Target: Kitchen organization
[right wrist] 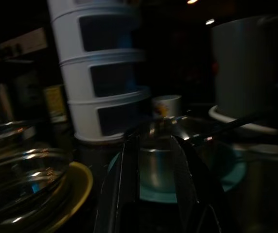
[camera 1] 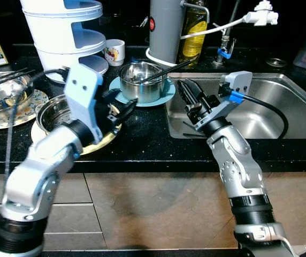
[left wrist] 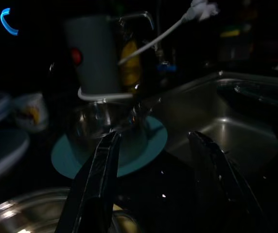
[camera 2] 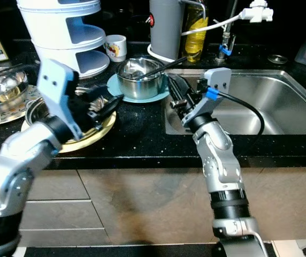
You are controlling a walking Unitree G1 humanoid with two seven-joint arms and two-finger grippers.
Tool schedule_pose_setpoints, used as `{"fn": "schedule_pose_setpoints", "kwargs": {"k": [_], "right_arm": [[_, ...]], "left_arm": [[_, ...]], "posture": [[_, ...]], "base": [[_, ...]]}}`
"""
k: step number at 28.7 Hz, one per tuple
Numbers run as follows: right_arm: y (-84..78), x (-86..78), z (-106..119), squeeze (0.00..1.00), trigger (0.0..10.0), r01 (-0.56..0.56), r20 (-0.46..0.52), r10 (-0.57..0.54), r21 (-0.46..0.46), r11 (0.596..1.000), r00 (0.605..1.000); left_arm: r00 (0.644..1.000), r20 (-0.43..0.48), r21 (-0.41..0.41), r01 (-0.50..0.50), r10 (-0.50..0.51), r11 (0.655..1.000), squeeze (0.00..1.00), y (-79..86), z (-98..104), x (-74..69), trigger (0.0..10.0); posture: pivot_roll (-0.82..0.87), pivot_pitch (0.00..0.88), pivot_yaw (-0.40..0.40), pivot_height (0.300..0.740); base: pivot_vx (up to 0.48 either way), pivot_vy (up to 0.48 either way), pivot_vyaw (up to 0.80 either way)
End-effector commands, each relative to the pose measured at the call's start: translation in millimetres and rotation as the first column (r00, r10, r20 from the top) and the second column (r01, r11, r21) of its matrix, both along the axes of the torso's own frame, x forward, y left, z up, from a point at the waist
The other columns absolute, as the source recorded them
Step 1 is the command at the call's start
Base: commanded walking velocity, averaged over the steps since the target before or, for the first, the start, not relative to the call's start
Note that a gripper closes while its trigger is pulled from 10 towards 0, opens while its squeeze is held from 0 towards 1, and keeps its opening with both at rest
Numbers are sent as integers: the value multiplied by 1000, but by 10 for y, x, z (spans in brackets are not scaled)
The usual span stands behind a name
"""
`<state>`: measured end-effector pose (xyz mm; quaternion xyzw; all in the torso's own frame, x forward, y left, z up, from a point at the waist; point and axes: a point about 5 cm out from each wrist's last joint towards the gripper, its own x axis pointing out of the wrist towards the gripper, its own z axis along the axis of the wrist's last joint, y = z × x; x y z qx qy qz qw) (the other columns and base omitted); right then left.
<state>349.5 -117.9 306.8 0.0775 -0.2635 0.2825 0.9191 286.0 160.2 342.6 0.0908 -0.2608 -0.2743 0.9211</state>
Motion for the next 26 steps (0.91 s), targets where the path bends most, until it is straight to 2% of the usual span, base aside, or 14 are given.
{"fn": "schedule_pose_setpoints", "kwargs": {"k": [1,3,5,7,8,11,12,13,16,19,25,26], "right_arm": [[49,-43,-25,0,10000,-44,-9,44,-26,999,999],[81,-54,-41,0,10000,-57,-19,57,-42,997,998],[98,-56,-53,0,10000,-63,-29,61,-52,997,998],[113,-58,-59,0,10000,-70,-37,68,-56,996,997],[119,-61,-59,0,10000,-74,-42,72,-58,996,997],[128,-62,-60,0,10000,-82,-48,79,-62,995,996],[129,-61,-60,0,10000,-83,-49,80,-63,995,996],[141,-65,-63,0,10000,-88,-49,84,-71,994,995],[159,-72,-62,0,10000,-96,-50,92,-82,992,994],[167,-71,-58,0,10000,-101,-52,96,-84,991,994],[172,-63,-52,0,10000,-103,-55,99,-85,991,994],[171,-61,-51,0,10000,-103,-55,99,-83,991,994]], "left_arm": [[999,35,26,-35,34,999,0,214,61,-44,10000],[994,18,76,-113,112,991,0,383,59,-20,10000],[976,-21,135,-211,216,968,0,545,21,26,10000],[933,-104,125,-332,345,935,0,737,-48,85,10000],[916,-144,84,-367,375,927,0,800,-77,103,10000],[896,-226,-5,-393,382,920,0,847,-142,126,10000],[893,-247,-18,-392,375,920,702,843,-159,130,10000],[894,-289,-34,-366,341,930,1000,805,-211,127,10000],[883,-336,-41,-361,327,932,1000,756,-282,137,10000],[846,-376,-55,-429,379,902,1000,773,-346,211,10000],[811,-405,-29,-474,423,880,1000,752,-388,291,10000],[785,-407,2,-510,466,860,1000,739,-399,312,10000]], "posture": [[67,181,-27,740],[69,184,-30,740],[72,187,-35,740],[72,187,-35,740],[75,188,-38,740],[77,193,-40,740],[77,193,-40,740],[77,193,-40,740],[75,194,-41,740],[78,197,-46,740],[77,198,-45,740],[77,198,-45,740]], "base": [[0,0,0],[0,0,0],[0,0,0],[0,0,0],[0,0,0],[0,0,0],[0,0,0],[0,0,0],[0,0,0],[0,0,0],[0,0,0],[0,0,0]]}}
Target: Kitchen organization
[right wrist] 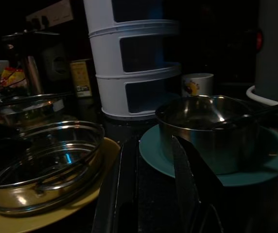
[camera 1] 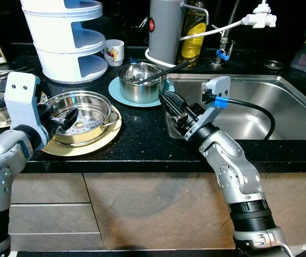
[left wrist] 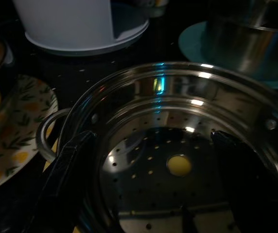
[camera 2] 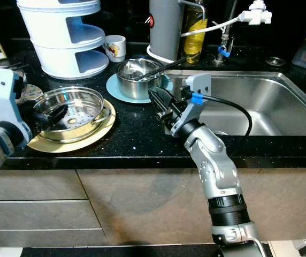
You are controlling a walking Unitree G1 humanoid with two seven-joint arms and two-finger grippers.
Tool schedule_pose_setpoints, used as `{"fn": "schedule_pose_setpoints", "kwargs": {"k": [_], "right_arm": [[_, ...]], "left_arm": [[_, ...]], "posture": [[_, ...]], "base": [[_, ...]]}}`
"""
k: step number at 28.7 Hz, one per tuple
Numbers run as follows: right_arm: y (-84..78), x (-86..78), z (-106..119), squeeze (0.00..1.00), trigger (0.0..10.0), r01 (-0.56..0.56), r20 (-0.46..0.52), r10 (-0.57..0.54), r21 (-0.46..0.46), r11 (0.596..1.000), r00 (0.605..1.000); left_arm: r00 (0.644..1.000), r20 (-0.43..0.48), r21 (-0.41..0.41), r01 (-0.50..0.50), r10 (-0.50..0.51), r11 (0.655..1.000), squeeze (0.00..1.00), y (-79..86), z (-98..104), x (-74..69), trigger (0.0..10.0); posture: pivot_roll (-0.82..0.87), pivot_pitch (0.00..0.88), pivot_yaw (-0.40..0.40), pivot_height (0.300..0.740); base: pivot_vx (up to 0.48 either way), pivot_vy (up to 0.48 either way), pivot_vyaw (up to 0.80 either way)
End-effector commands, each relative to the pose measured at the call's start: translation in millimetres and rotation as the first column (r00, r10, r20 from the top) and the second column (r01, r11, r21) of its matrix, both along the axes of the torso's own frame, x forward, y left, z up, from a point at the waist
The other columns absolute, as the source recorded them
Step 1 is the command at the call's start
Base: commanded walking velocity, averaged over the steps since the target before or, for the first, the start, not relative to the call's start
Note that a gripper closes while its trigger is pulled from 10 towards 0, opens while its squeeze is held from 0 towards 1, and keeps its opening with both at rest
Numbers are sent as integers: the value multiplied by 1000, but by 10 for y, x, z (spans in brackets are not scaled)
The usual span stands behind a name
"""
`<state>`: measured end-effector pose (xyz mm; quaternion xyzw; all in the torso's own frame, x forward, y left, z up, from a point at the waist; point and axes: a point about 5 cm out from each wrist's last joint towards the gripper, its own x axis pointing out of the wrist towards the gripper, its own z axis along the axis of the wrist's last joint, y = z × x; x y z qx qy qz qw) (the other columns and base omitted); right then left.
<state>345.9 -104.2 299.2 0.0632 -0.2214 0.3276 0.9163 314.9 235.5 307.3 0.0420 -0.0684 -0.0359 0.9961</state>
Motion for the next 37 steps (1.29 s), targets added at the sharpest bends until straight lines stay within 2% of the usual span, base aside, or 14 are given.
{"fn": "schedule_pose_setpoints", "kwargs": {"k": [1,6,11,14,15,20,22,25,26,27,28,35,36,37], "right_arm": [[30,-23,26,0,10000,-17,9,17,-10,1000,1000],[24,-26,21,0,10000,-16,7,16,-5,1000,1000],[19,-35,27,0,10000,-15,12,15,-4,1000,1000],[11,-37,32,0,10000,-14,14,14,-4,1000,1000],[8,-40,32,0,10000,-14,15,14,-5,1000,1000],[10,-43,31,0,10000,-16,17,16,-9,1000,1000],[11,-43,32,0,10000,-17,18,17,-10,1000,1000],[10,-46,42,0,10000,-17,21,18,-12,1000,1000],[10,-46,42,0,10000,-17,21,18,-12,1000,1000],[6,-46,46,0,10000,-17,22,17,-13,1000,1000],[3,-45,49,0,10000,-17,23,17,-13,1000,1000],[3,-45,49,0,10000,-17,23,17,-13,1000,1000],[2,-44,51,0,10000,-17,23,17,-13,1000,1000],[2,-44,51,0,10000,-17,23,17,-13,1000,1000]], "left_arm": [[997,-31,28,-67,68,997,1000,3,-40,39,10000],[964,10,35,-266,266,963,1000,147,35,107,10000],[953,64,4,-298,297,954,1000,172,157,110,10000],[944,58,16,-326,324,945,1000,194,173,106,10000],[937,8,18,-349,349,937,1000,220,121,106,10000],[921,-55,30,-384,385,923,980,235,49,106,10000],[919,-73,17,-388,388,921,918,234,34,106,10000],[908,-162,-71,-402,387,913,686,206,-24,98,10000],[908,-162,-71,-402,387,913,686,206,-24,98,10000],[905,-209,-82,-394,370,916,557,187,-73,92,10000],[902,-230,-80,-391,364,917,314,186,-98,88,10000],[902,-230,-80,-391,364,917,314,186,-98,88,10000],[901,-243,-78,-388,360,918,0,185,-114,85,0],[901,-243,-78,-388,360,918,0,185,-114,85,0]], "posture": [[78,197,-43,740],[78,198,-38,740],[77,197,-34,740],[78,198,-33,740],[80,197,-32,740],[80,199,-32,740],[80,199,-32,740],[79,199,-30,740],[79,199,-30,740],[79,199,-30,740],[79,199,-30,740],[79,199,-30,740],[79,199,-30,740],[79,199,-30,740]], "base": [[0,0,0],[0,0,0],[0,0,0],[0,0,0],[0,0,0],[0,0,0],[0,0,0],[0,0,0],[0,0,0],[0,0,0],[0,0,0],[0,0,0],[0,0,0],[0,0,0]]}}
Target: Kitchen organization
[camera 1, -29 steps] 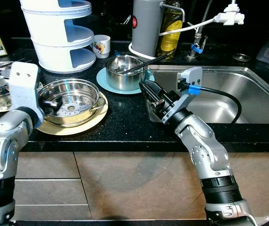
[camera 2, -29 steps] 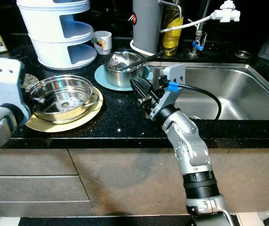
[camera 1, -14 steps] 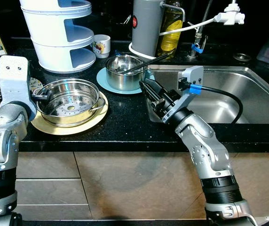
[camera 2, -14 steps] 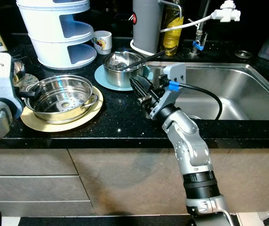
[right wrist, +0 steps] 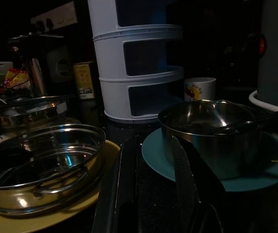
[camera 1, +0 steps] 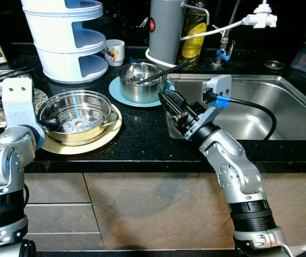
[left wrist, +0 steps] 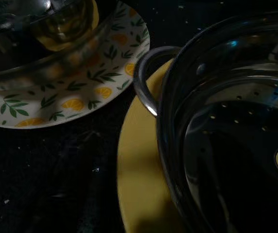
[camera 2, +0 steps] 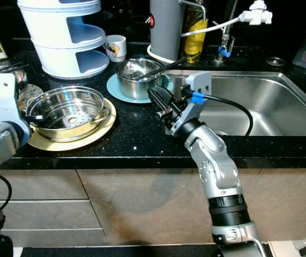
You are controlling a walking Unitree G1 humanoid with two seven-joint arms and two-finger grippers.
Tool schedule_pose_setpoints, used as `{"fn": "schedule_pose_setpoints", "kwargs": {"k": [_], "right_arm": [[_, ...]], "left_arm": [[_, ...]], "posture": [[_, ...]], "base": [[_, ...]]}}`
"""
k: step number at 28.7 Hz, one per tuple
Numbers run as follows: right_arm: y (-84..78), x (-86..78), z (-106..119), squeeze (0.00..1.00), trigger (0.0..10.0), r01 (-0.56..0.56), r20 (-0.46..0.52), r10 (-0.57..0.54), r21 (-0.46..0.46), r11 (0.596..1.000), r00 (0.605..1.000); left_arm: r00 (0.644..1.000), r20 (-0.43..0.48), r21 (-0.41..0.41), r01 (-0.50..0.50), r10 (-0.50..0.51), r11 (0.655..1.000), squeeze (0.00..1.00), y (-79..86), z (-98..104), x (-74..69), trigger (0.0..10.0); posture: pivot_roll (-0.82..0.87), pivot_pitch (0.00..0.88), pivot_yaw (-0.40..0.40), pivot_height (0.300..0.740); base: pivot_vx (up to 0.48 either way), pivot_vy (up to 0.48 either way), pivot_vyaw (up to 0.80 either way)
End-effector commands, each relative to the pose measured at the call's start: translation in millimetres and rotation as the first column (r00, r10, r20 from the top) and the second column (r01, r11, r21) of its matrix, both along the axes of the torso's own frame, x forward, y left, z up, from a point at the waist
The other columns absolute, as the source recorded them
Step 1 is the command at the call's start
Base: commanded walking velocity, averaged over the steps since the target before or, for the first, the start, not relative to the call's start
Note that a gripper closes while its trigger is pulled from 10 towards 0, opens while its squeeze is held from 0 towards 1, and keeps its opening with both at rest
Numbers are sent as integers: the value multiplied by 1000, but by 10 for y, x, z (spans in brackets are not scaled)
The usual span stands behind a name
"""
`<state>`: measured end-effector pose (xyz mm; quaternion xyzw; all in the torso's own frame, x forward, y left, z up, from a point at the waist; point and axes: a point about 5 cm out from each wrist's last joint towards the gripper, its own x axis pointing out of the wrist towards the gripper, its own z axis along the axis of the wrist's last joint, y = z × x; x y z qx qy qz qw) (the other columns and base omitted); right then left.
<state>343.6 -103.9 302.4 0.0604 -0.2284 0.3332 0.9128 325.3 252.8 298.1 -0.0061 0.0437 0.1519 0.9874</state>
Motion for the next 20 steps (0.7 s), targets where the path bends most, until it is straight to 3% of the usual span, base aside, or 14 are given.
{"fn": "schedule_pose_setpoints", "kwargs": {"k": [1,12,16,18,20], "right_arm": [[-6,-20,22,0,10000,-4,8,4,-9,1000,1000],[-13,-10,37,0,10000,2,15,-2,-3,1000,1000],[-11,-12,39,0,10000,2,18,-2,-3,1000,1000],[-13,-12,38,0,10000,2,19,-2,-3,1000,1000],[-14,-12,39,0,10000,4,20,-3,-4,1000,1000]], "left_arm": [[1000,-23,-9,11,-11,1000,0,-4,-39,-15,0],[1000,9,25,11,-11,1000,0,-9,61,-41,0],[999,32,88,26,-29,996,0,-4,93,-48,0],[998,36,163,45,-52,986,0,-14,99,-49,0],[996,56,166,58,-68,984,0,-29,104,-49,0]], "posture": [[79,192,-29,740],[81,182,-29,740],[81,176,-28,740],[80,175,-27,740],[80,175,-27,740]], "base": [[0,0,0],[0,0,0],[0,0,0],[0,0,0],[0,0,0]]}}
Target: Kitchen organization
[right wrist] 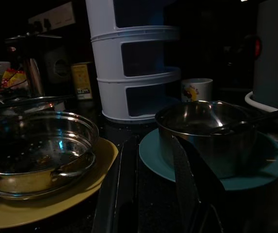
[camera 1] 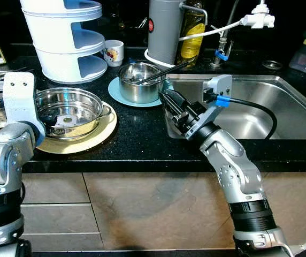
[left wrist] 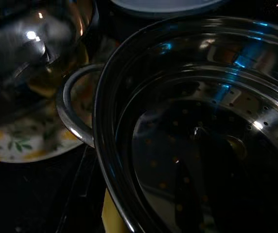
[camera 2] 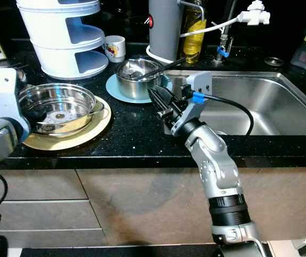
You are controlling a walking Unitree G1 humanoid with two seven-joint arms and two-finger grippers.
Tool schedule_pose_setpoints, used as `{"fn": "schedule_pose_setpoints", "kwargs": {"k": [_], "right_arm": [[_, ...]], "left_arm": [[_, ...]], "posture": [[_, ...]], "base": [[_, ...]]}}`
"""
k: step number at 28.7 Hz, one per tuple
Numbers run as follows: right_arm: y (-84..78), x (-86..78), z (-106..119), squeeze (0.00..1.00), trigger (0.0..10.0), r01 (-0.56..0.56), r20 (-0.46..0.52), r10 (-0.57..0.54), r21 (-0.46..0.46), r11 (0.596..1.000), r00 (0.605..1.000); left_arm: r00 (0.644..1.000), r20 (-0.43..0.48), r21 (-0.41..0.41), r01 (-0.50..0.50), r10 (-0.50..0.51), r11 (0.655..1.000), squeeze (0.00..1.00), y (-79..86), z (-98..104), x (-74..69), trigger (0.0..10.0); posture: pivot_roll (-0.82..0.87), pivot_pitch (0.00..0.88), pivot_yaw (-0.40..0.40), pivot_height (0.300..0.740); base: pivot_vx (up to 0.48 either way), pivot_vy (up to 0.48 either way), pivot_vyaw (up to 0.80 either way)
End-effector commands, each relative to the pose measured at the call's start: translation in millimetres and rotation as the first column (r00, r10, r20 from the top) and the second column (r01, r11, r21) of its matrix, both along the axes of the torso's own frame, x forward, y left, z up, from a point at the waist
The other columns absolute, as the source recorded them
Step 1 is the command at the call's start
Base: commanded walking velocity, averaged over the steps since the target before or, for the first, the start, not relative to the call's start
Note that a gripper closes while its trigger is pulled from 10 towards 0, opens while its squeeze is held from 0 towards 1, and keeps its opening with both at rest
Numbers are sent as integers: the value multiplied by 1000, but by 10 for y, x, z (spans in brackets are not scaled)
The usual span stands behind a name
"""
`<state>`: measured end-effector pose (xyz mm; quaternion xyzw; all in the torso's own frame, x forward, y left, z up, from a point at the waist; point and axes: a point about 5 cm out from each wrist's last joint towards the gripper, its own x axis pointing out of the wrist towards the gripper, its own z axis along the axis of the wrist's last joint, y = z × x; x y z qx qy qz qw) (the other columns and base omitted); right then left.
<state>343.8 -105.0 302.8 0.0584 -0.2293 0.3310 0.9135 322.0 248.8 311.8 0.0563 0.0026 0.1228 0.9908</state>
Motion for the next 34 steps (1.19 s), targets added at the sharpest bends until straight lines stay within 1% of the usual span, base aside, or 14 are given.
{"fn": "schedule_pose_setpoints", "kwargs": {"k": [1,3,6,7,12,14,15,17,19,22,25,26,32,34], "right_arm": [[-4,-15,37,0,10000,-1,19,1,-2,1000,1000],[-6,-15,42,0,10000,1,20,-1,0,1000,1000],[-13,-14,59,0,10000,4,24,-4,8,1000,1000],[-13,-14,59,0,10000,4,24,-4,8,1000,1000],[-15,-12,71,0,10000,4,25,-4,16,1000,1000],[-20,-11,80,0,10000,4,21,-5,31,1000,1000],[-20,-11,80,0,10000,4,21,-5,31,1000,1000],[-41,-5,114,0,10000,10,12,-11,78,997,1000],[-53,-2,128,0,10000,14,8,-15,97,995,1000],[-114,16,168,0,10000,42,-12,-41,170,984,999],[-139,18,175,0,10000,49,-21,-46,200,979,999],[-167,15,182,1000,10000,48,-37,-40,252,967,999],[-179,-7,206,1000,10000,18,-41,-6,303,953,999],[-218,-22,271,1000,10000,-9,-42,27,377,926,999]], "left_arm": [[1000,17,31,12,-12,999,0,1,-18,-23,0],[997,74,-1,18,-17,1000,0,-3,44,-34,0],[943,331,-79,60,-30,995,0,-28,346,-101,0],[943,331,-79,60,-30,995,0,-28,346,-101,0],[799,593,-102,197,-100,975,0,-125,674,-228,0],[762,633,-77,242,-139,967,0,-180,704,-249,0],[762,633,-77,242,-139,967,0,-180,704,-249,0],[719,649,2,326,-249,945,0,-316,671,-259,0],[710,642,35,352,-291,935,0,-368,633,-253,0],[737,550,189,349,-394,918,0,-505,468,-196,0],[728,547,210,359,-414,909,0,-550,451,-193,0],[697,555,238,390,-454,890,0,-611,445,-198,0],[685,522,302,409,-509,861,0,-658,389,-192,0],[689,501,345,395,-523,851,0,-651,372,-189,0]], "posture": [[80,175,-27,740],[77,175,-25,740],[77,178,-25,740],[77,178,-25,740],[78,179,-27,740],[80,182,-29,740],[80,182,-29,740],[80,183,-29,740],[80,183,-29,740],[75,187,-25,740],[75,187,-25,740],[74,187,-24,740],[72,188,-20,740],[74,188,-21,740]], "base": [[0,0,0],[0,0,0],[0,0,0],[0,0,0],[0,0,0],[0,0,0],[0,0,0],[0,0,0],[0,0,0],[0,0,0],[0,0,0],[0,0,0],[0,0,0],[0,0,0]]}}
